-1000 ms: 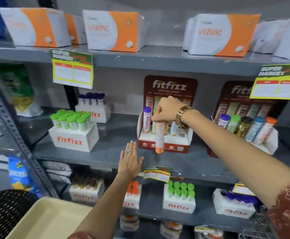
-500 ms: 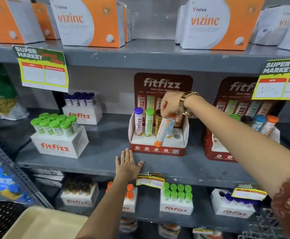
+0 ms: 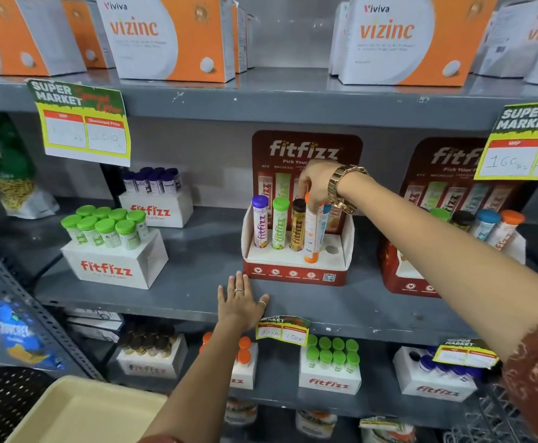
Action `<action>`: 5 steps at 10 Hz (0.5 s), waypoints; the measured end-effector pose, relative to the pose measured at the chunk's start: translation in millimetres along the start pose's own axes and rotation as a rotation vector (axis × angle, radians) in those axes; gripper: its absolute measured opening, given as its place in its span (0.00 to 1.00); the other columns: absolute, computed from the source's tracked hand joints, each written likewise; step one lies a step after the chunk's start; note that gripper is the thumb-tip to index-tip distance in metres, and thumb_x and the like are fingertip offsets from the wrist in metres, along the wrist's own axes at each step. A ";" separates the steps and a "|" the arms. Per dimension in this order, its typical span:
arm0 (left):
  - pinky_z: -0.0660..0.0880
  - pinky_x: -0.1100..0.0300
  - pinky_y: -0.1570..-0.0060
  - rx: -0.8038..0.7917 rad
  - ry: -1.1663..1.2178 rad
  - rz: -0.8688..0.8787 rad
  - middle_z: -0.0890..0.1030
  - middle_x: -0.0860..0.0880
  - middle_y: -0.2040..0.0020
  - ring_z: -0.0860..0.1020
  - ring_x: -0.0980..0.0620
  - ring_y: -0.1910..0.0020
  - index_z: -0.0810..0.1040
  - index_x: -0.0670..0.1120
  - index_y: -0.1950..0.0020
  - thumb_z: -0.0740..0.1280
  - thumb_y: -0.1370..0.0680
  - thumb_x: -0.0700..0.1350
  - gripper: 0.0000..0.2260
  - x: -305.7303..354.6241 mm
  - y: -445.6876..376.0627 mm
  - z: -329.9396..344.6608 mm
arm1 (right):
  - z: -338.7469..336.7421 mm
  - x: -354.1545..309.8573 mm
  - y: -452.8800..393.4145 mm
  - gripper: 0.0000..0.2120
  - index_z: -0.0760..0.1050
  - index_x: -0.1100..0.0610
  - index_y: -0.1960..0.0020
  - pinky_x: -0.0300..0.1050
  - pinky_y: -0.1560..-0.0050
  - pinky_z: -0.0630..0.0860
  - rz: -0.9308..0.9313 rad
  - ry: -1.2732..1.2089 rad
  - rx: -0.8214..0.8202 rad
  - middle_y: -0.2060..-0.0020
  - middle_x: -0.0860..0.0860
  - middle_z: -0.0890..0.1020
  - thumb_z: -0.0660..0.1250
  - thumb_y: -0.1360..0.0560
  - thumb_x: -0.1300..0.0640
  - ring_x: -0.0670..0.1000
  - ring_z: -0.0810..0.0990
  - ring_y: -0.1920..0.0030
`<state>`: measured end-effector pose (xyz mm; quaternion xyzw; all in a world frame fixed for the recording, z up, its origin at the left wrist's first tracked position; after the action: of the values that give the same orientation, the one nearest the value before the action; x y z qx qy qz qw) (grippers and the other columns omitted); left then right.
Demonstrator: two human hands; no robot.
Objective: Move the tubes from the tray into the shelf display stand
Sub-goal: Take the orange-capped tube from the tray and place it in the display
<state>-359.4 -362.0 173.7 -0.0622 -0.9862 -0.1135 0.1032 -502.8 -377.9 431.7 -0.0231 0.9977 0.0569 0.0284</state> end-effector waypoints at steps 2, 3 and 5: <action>0.39 0.45 0.26 -0.012 -0.008 0.005 0.41 0.44 0.22 0.40 0.45 0.24 0.39 0.42 0.24 0.45 0.20 0.60 0.32 0.9 0.2 0.1 | 1.1 11.6 -2.3 0.24 0.78 0.61 0.41 0.48 0.45 0.80 0.051 0.030 0.028 0.43 0.55 0.82 0.77 0.35 0.60 0.55 0.81 0.45; 0.38 0.45 0.26 -0.014 -0.010 0.002 0.41 0.44 0.22 0.39 0.45 0.24 0.39 0.43 0.24 0.45 0.20 0.61 0.32 1.0 0.1 0.2 | 0.6 14.9 0.2 0.19 0.80 0.59 0.44 0.43 0.58 0.80 0.064 0.018 0.049 0.46 0.54 0.83 0.76 0.34 0.60 0.53 0.82 0.50; 0.38 0.45 0.27 -0.016 -0.018 0.000 0.41 0.44 0.22 0.39 0.45 0.24 0.39 0.43 0.24 0.44 0.20 0.61 0.32 0.4 0.5 1.1 | -0.5 18.3 4.9 0.13 0.81 0.61 0.45 0.40 0.65 0.77 0.064 -0.092 0.055 0.45 0.57 0.83 0.69 0.28 0.67 0.55 0.83 0.53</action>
<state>-359.9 -361.2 172.8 -0.0640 -0.9862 -0.1209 0.0936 -521.4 -373.8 431.7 0.0124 0.9968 0.0312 0.0730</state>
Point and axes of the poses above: each hand's wrist, its own y-axis away from the middle knuckle, its own z-axis out of the palm, x = y × z, the point moved 7 cm from there along -y, towards the middle knuckle
